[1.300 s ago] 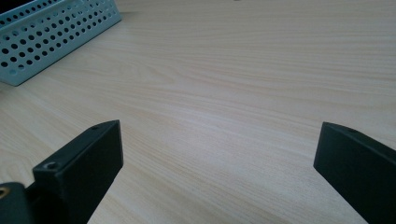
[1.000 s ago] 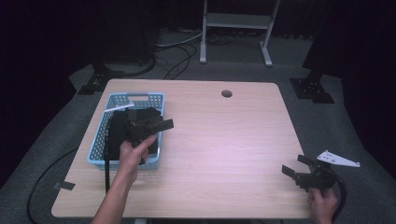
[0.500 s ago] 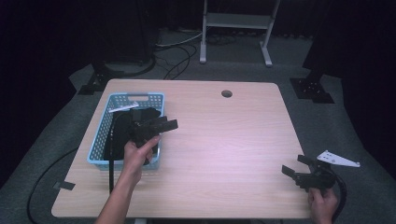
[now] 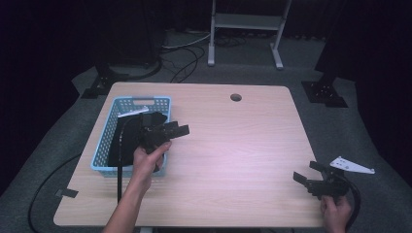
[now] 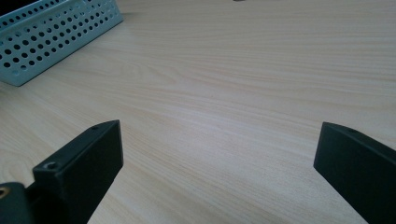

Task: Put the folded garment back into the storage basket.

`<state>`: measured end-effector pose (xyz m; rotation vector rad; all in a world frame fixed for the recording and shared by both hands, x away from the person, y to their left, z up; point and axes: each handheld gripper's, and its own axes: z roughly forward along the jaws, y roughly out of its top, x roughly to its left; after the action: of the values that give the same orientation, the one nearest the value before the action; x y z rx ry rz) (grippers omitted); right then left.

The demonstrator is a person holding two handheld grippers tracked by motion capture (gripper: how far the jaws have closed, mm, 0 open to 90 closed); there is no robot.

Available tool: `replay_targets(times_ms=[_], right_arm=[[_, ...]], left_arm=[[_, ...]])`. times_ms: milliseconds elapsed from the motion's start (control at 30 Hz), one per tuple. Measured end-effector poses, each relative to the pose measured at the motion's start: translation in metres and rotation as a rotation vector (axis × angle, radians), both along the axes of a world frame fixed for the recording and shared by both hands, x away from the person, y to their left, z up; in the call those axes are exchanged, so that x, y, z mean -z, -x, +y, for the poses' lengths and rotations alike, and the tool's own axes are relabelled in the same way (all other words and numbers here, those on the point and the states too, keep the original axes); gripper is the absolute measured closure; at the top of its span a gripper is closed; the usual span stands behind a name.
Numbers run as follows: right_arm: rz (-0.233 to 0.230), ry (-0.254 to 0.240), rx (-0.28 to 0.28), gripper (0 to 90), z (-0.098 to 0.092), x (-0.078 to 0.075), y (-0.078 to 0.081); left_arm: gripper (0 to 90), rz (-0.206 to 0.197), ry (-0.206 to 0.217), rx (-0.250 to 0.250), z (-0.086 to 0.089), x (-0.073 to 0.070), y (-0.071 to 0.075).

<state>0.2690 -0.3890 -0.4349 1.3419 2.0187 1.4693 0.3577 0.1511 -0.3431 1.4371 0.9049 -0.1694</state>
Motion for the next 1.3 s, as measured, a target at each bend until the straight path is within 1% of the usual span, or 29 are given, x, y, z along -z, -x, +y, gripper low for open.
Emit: replay_targets(times_ms=[633,1300], right_arm=[[-0.002,-0.006,-0.004,1.5,0.0,0.0,0.0],[-0.003,-0.007,-0.004,1.4,-0.001,0.0,0.0]], left_arm=[[3.1,-0.001,-0.002,0.023,-0.015,0.001,0.001],[3.2,-0.003,0.0,0.033,-0.025,0.004,0.001]])
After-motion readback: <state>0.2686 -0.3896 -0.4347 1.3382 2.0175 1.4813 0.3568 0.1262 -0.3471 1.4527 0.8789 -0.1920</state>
